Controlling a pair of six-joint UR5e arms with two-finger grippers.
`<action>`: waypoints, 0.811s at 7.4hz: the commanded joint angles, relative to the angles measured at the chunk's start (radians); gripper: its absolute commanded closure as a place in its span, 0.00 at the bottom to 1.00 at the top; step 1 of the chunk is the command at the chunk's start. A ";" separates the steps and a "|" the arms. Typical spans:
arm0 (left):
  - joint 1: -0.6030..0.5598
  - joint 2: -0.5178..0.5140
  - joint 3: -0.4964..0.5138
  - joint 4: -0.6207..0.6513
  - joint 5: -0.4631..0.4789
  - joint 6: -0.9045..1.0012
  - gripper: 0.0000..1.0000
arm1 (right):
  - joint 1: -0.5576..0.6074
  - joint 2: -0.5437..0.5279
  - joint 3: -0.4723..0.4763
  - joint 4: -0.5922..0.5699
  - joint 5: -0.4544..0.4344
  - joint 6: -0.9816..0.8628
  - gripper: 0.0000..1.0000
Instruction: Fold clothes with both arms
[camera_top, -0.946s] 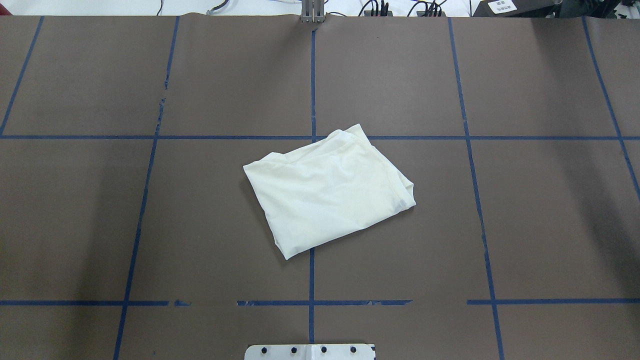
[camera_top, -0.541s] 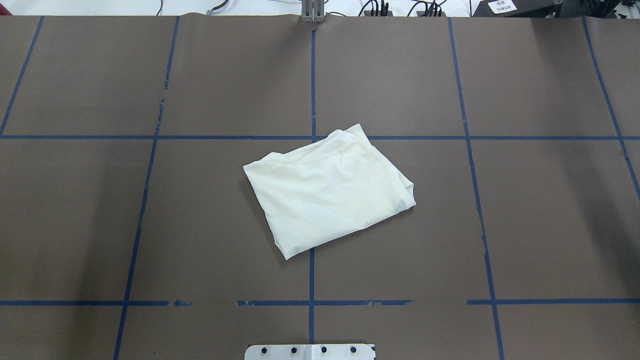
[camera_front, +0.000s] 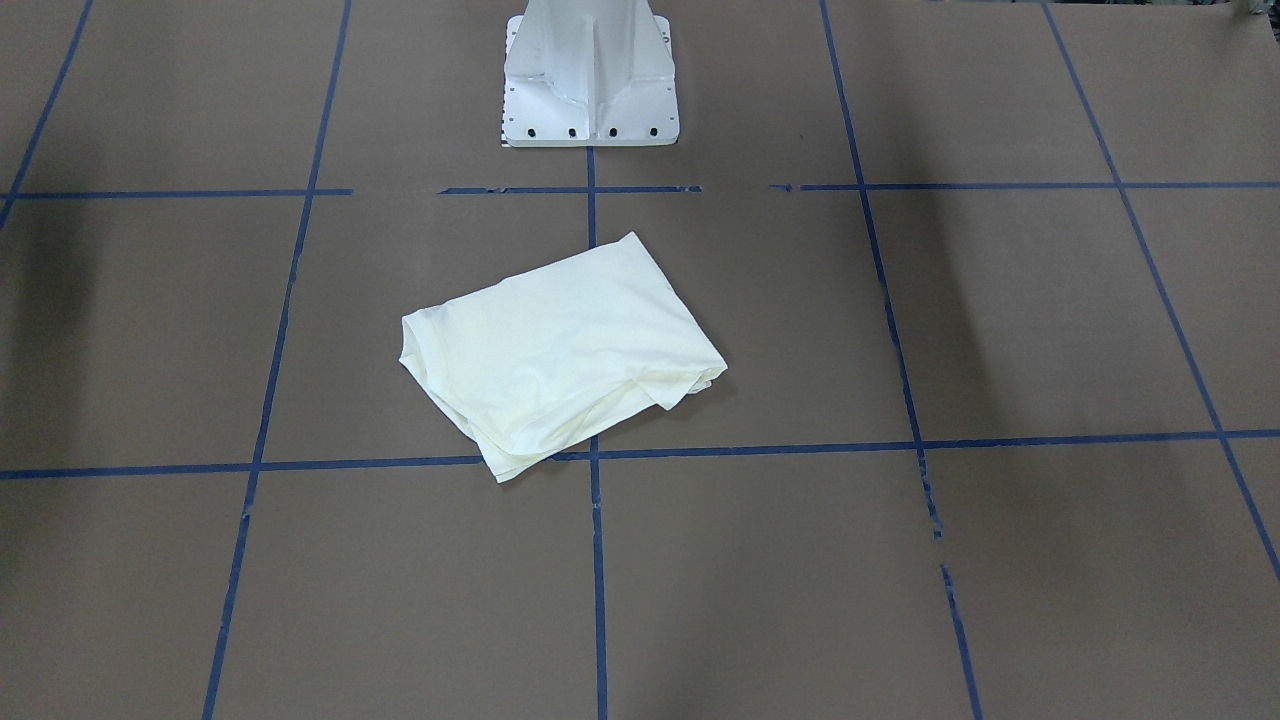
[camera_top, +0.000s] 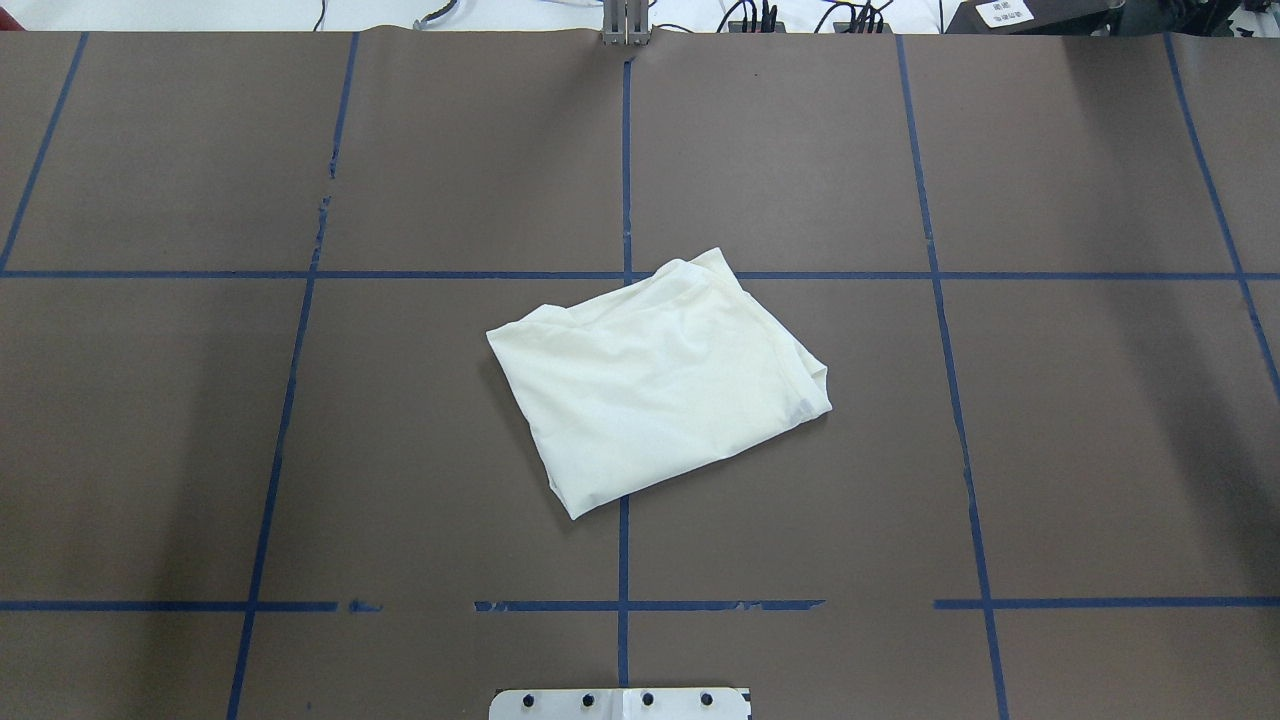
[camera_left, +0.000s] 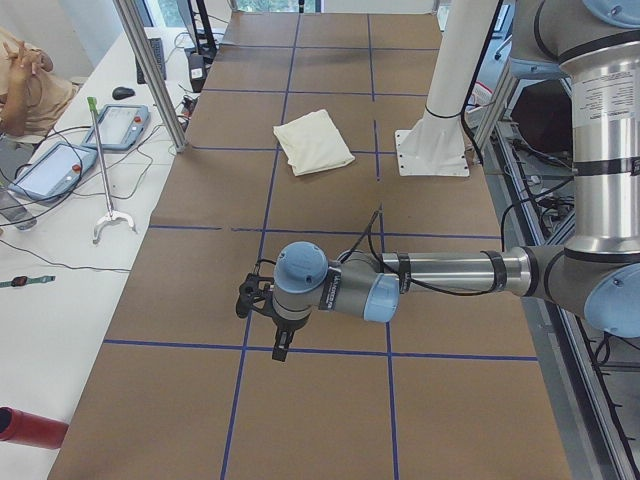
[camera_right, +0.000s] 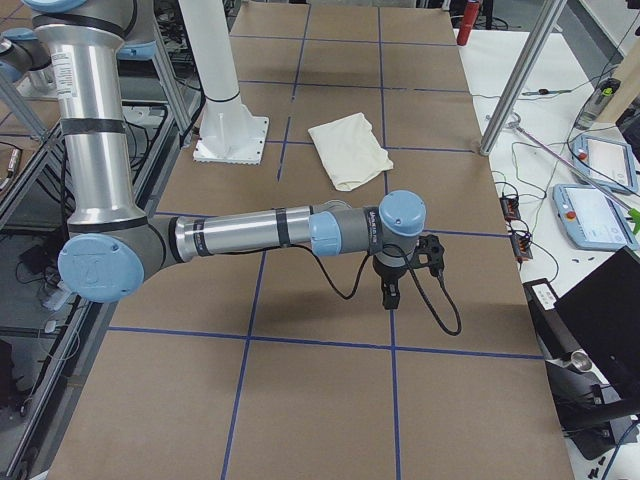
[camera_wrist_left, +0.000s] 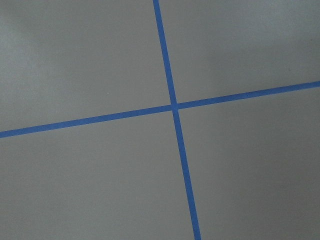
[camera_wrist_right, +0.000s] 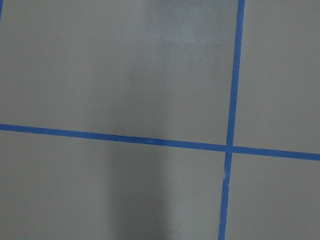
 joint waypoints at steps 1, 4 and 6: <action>0.000 0.000 0.001 0.000 0.000 0.000 0.00 | 0.001 0.000 0.000 0.000 0.000 0.000 0.00; 0.000 -0.002 0.001 0.002 0.000 0.000 0.00 | 0.001 -0.003 0.000 0.003 -0.002 0.009 0.00; 0.000 -0.003 0.001 0.000 0.000 0.000 0.00 | 0.001 -0.005 -0.002 0.003 -0.004 0.010 0.00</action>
